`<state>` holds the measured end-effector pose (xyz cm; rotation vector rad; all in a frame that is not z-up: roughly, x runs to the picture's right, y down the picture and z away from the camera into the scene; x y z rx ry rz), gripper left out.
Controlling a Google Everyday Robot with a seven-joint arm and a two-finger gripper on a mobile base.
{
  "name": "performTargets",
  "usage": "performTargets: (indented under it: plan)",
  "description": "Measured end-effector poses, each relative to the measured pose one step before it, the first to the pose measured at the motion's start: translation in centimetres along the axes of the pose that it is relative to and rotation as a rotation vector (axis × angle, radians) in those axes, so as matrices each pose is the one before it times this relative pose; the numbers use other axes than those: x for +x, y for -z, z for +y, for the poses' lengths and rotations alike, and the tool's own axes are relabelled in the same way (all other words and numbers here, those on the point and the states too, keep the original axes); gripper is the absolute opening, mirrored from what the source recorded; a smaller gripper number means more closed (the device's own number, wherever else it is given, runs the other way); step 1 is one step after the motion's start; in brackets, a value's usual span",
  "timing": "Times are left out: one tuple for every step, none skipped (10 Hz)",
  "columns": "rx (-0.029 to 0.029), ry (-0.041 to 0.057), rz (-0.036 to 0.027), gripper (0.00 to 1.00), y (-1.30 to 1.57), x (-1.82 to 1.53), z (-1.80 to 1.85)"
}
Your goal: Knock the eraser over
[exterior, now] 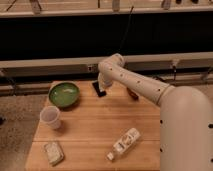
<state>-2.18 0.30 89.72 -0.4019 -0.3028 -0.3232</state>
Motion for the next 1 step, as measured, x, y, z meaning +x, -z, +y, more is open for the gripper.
performTargets:
  plan:
    - [0.00232, 0.01067, 0.00098, 0.00, -0.078, -0.016, -0.212]
